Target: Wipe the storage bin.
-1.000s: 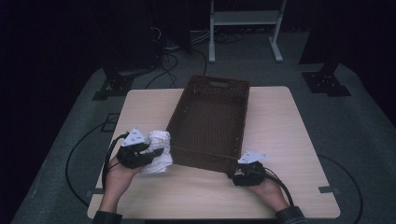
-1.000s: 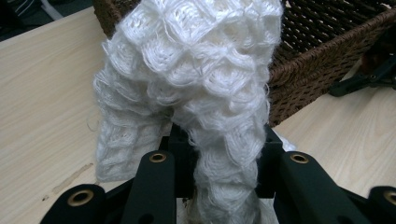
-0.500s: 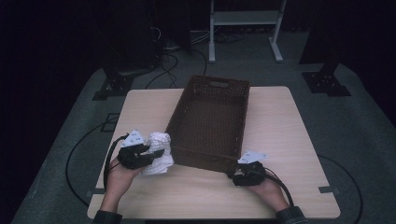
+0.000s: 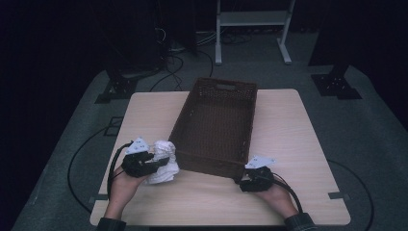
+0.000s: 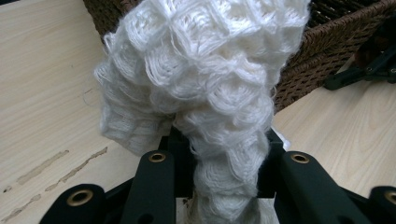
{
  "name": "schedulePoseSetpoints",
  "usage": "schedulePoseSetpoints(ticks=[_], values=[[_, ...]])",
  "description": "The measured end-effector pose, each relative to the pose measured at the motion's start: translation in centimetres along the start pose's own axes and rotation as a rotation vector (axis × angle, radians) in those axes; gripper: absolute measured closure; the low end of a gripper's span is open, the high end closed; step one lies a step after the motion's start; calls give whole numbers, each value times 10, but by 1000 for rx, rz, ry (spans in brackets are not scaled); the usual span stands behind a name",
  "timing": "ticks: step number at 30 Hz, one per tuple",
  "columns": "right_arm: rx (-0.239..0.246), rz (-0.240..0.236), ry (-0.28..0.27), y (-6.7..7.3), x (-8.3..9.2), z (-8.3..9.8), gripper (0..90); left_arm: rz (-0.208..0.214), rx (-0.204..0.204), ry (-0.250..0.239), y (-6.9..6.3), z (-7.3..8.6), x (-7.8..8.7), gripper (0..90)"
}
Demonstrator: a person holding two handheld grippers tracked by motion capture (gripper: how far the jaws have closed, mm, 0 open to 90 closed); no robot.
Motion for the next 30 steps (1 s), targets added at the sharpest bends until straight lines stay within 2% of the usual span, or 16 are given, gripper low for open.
schedulePoseSetpoints(ticks=[7,10,13,15,16,19,20,23,27,30], values=[[0,0,0,0,0,0,310,12,21,-14,1,5,-3,639],[1,0,-1,0,0,0,310,-10,14,-22,0,8,-6,637],[2,1,-1,0,0,0,310,-30,2,-11,-2,11,-10,592],[2,1,-1,0,0,0,310,-78,-38,-5,-2,13,-13,565],[1,1,-1,0,0,0,310,-85,-52,1,-4,14,-14,599],[2,1,-1,0,0,0,310,-76,-38,-3,-5,16,-17,653],[2,0,-1,0,0,0,310,-72,-20,-4,-3,17,-17,675],[0,0,0,0,0,0,310,-68,-3,-19,-1,21,-19,683],[0,0,0,0,0,0,310,-71,-13,18,-1,30,-27,694],[0,0,0,0,0,0,310,-62,2,33,0,34,-31,696]])
Point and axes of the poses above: each handheld gripper's, and its own axes: x roughly backward along the jaws, z roughly out of its underside, y roughly to its left, the point moved 8 cm from there along -x, roughly forward along the jaws, and after that the axes turned 6 degrees about -z, right-handed, at the moved point
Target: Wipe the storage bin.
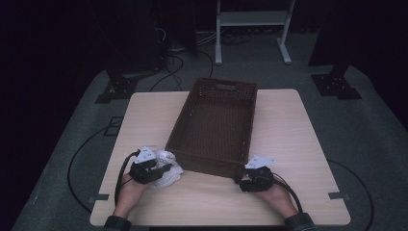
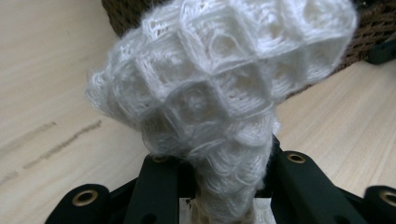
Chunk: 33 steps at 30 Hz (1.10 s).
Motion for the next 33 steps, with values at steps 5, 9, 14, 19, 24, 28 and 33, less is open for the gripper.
schedulePoseSetpoints(ticks=[5,9,14,19,24,28,33], values=[[0,0,0,0,0,0,311,12,23,43,0,8,-5,695],[0,0,0,0,0,0,311,40,37,63,-1,14,-11,695],[0,0,0,0,0,0,311,48,62,57,0,14,-12,699],[0,0,0,0,0,0,311,27,35,34,-1,8,-5,698],[0,0,0,0,0,0,311,13,39,-41,-2,-6,11,698],[0,0,0,0,0,0,311,3,37,-93,-2,-15,20,698],[1,1,-1,0,0,0,311,1,30,-178,-5,-32,36,698]])
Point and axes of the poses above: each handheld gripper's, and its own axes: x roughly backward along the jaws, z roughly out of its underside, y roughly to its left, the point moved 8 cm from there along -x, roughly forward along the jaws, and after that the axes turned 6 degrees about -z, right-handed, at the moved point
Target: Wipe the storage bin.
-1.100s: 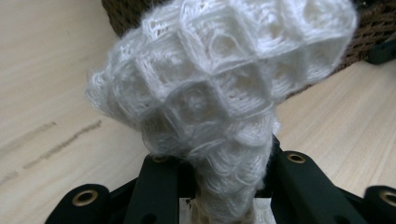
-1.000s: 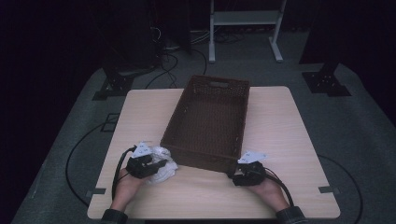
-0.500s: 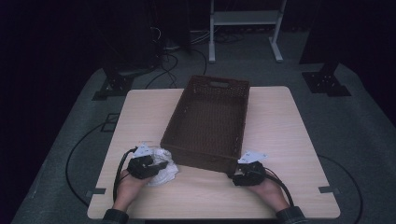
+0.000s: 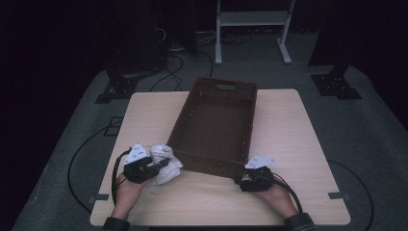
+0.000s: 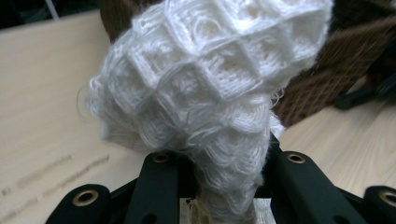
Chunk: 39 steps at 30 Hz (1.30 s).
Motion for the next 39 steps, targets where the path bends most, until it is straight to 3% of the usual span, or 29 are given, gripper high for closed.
schedulePoseSetpoints(ticks=[4,20,27,39], values=[[-1,0,0,0,0,0,311,4,-18,-32,-6,-9,4,698],[0,0,0,0,0,0,311,46,3,-24,-11,2,-9,694],[-1,-1,1,0,0,0,311,79,-32,43,-19,14,-22,694],[-1,-1,1,0,0,0,311,119,4,67,-17,23,-28,690]])
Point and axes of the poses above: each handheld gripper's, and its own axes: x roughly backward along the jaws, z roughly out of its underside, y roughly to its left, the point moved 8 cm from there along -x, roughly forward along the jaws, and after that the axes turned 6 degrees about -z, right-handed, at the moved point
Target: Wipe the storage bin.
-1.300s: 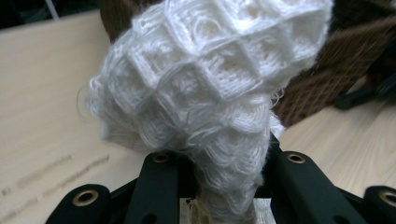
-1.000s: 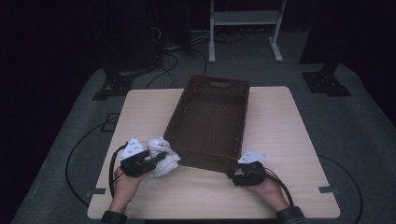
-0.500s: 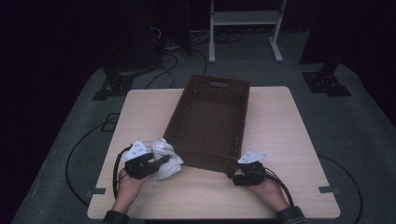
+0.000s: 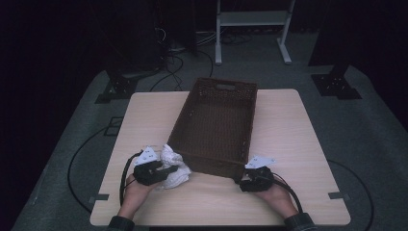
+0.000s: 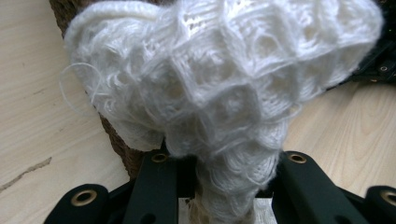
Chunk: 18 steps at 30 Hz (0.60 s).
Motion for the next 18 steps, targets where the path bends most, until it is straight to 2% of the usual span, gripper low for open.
schedulePoseSetpoints(ticks=[5,9,11,18], values=[[0,0,0,0,0,0,311,-6,0,28,3,6,-2,690],[0,0,0,0,0,0,311,-9,-4,26,3,5,0,691],[0,0,0,0,0,0,311,-11,-18,11,1,2,3,690],[1,0,-1,0,0,0,311,-6,-60,-123,-16,-27,24,691]])
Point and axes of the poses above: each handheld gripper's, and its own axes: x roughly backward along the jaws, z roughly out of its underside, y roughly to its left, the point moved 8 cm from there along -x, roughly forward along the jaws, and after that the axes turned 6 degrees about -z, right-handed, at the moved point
